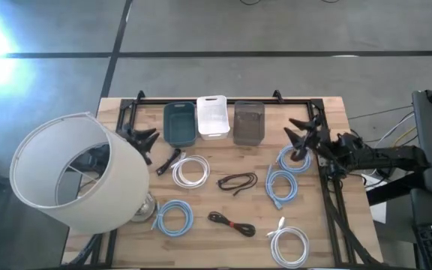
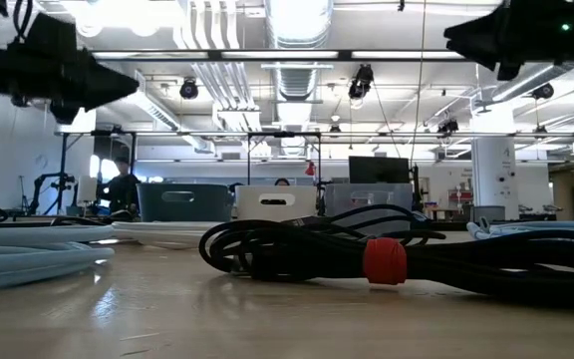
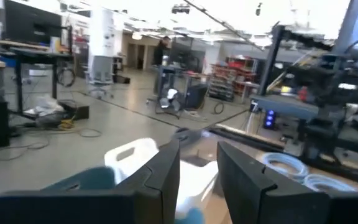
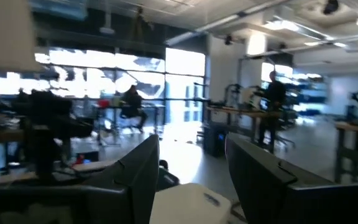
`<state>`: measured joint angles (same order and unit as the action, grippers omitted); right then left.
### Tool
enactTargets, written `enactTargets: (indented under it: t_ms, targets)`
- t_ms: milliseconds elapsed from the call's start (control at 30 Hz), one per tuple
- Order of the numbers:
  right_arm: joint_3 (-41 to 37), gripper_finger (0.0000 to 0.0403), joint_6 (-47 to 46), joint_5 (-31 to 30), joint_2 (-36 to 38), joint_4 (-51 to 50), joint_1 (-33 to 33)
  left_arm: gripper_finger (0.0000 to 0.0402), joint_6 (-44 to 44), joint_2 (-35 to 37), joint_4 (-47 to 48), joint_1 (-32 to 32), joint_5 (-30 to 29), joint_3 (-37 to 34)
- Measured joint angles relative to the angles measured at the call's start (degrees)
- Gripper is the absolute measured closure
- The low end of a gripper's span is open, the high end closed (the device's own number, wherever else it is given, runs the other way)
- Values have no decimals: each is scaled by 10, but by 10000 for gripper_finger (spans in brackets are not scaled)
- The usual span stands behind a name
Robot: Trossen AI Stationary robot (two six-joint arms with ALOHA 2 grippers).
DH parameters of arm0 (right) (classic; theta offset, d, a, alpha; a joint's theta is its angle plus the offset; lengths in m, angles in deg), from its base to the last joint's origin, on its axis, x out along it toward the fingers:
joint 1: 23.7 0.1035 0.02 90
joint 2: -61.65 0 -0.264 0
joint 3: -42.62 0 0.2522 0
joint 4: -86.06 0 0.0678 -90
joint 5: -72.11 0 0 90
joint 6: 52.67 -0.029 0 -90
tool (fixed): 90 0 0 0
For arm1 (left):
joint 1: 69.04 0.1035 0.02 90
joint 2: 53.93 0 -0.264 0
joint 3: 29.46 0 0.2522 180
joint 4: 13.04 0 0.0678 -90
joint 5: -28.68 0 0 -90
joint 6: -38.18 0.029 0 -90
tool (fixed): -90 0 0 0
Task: Pick & Place USB Port
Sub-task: Put the top left black USB cable into the blue bin
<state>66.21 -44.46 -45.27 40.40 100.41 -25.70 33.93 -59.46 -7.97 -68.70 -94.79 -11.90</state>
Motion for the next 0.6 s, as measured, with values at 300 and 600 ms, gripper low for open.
enactTargets:
  t_ms: [300, 600]
  targets:
    - [114, 234, 12, -12, -170, -69, -54, 291, -100, -140, 184, 3, -6, 105]
    - [226, 234, -20, -12, -331, -147, -108, 291, -278, -278, 336, 3, 106, 153]
